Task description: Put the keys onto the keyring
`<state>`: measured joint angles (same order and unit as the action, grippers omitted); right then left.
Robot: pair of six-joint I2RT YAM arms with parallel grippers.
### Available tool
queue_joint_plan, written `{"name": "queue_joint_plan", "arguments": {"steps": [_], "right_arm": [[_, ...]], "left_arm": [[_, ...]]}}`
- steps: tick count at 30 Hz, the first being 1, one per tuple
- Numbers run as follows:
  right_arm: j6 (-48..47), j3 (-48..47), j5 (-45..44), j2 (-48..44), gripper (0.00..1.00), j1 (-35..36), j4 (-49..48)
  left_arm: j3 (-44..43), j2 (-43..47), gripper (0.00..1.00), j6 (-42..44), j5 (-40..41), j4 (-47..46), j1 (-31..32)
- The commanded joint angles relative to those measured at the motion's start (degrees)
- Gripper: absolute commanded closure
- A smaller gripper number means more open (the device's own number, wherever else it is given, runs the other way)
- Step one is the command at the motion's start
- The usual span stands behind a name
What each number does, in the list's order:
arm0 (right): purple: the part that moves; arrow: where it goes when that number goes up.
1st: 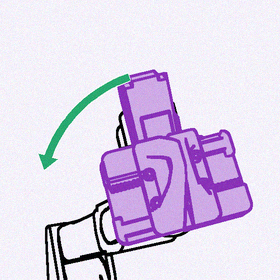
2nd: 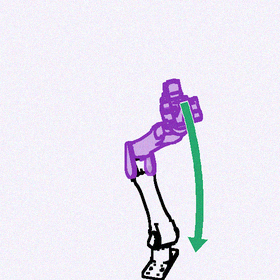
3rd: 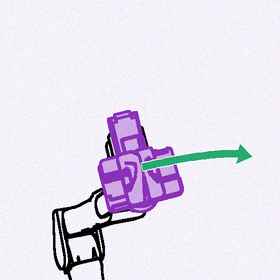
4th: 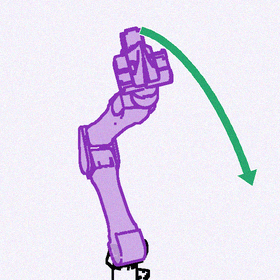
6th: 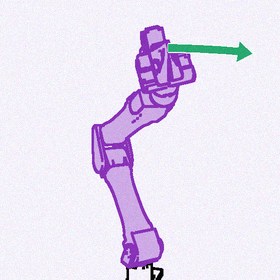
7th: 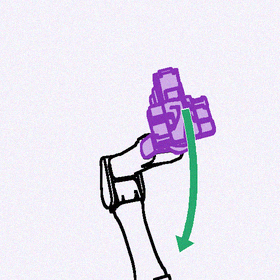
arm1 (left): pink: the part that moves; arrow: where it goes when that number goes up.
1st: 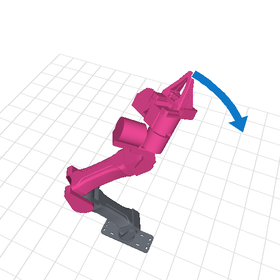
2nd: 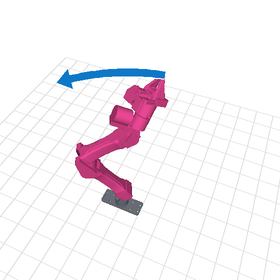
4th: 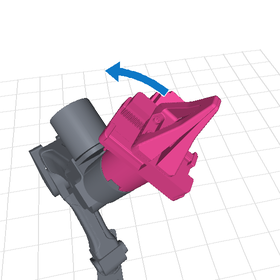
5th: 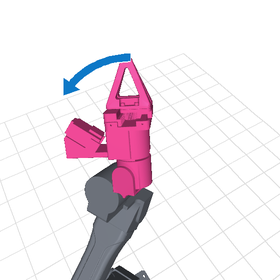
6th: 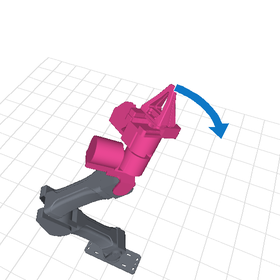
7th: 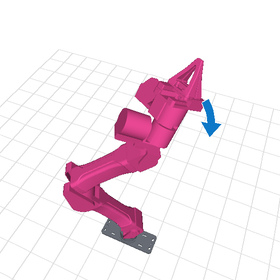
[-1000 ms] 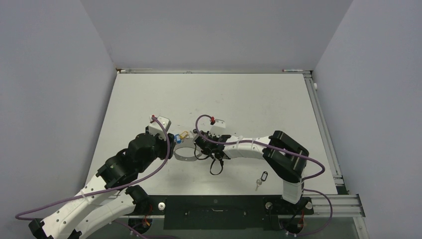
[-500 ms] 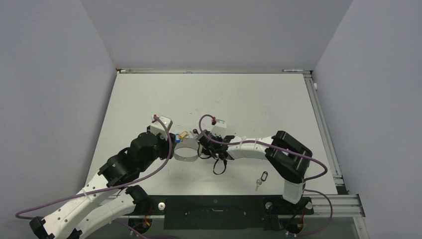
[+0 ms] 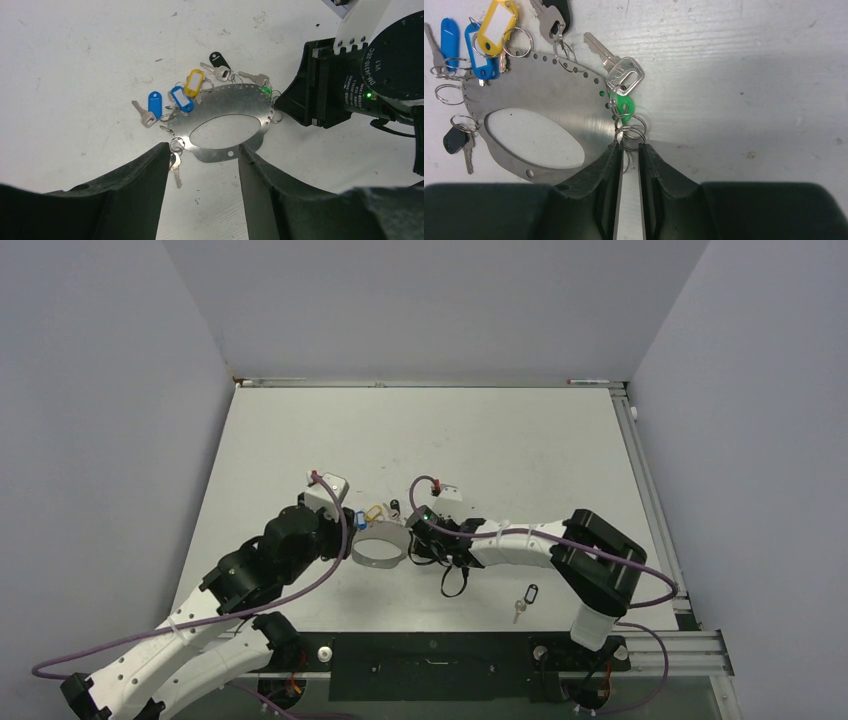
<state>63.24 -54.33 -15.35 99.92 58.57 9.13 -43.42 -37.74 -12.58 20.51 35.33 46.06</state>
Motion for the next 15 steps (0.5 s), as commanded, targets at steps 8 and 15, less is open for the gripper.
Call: {"name": "queue_joint_plan", "arguments": {"steps": [8,15], "right_arm": [[-15.4,8.7,-3.1,-20.6,0.49,-10.6,-1.3],[-21.2,12.2,0.4,-29.5,0.41,-22.1,1.8]], "left_arm": [[2.5,-9.1,0.50,-0.8,-7.9,-10.9,1.8],[-0.4,-24.5,0.44,17.3,-7.6,-13.0,12.9]]}}
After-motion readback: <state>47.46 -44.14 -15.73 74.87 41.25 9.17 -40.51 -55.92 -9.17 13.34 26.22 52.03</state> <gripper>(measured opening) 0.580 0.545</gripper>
